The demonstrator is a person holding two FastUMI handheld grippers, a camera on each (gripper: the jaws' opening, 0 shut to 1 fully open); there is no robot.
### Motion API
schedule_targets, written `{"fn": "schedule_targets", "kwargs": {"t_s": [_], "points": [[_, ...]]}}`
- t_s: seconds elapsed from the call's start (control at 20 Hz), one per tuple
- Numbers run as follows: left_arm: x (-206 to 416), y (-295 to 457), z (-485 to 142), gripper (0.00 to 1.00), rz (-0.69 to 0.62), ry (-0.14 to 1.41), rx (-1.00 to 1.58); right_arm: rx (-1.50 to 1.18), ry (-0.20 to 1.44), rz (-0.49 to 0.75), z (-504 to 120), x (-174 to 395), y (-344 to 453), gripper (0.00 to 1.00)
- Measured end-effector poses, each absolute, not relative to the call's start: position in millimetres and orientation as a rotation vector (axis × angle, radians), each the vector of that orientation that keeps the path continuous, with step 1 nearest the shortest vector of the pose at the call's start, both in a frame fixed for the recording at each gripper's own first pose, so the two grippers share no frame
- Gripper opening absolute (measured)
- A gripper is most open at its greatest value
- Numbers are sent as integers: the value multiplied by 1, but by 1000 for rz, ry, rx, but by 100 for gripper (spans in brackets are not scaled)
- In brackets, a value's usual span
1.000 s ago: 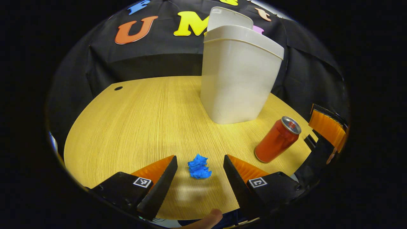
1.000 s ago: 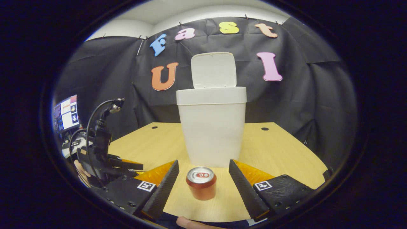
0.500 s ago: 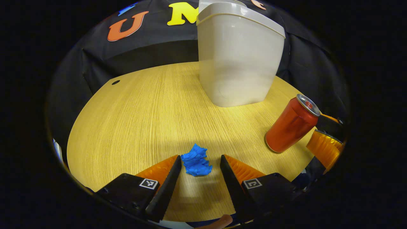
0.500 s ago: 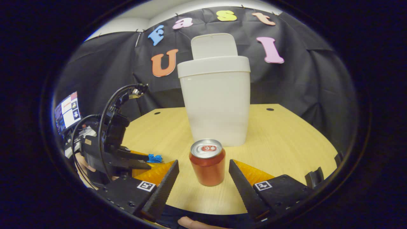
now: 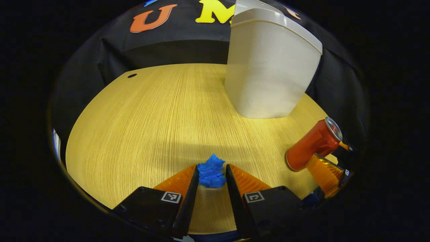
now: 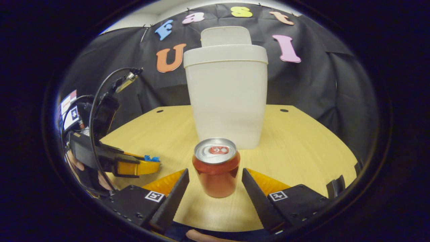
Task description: Press the lid of the desktop garbage bin to open it, pick up the crumpled paper on the desktop and throw it into the bin, then pick up the pop can on the desktop and drop it into the bin, and finally close the garbage bin lid.
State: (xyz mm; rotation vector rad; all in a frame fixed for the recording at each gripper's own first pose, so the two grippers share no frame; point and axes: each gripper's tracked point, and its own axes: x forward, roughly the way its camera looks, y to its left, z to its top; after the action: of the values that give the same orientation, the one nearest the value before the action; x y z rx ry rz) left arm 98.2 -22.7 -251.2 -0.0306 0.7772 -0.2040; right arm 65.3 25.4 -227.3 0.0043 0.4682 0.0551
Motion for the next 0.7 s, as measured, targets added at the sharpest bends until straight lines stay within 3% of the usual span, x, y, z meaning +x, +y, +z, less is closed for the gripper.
{"fn": "schedule_targets", "kwargs": {"t_s": [0.2, 0.4, 0.7], "points": [[103, -16, -247, 44, -175, 766, -50, 36, 514, 50, -237, 75, 28, 94], [107, -3, -232, 41, -115, 727, -102, 43, 512, 61, -233, 79, 31, 97], [95, -6, -168, 41, -96, 563, -213, 27, 489, 75, -230, 83, 36, 85]]}}
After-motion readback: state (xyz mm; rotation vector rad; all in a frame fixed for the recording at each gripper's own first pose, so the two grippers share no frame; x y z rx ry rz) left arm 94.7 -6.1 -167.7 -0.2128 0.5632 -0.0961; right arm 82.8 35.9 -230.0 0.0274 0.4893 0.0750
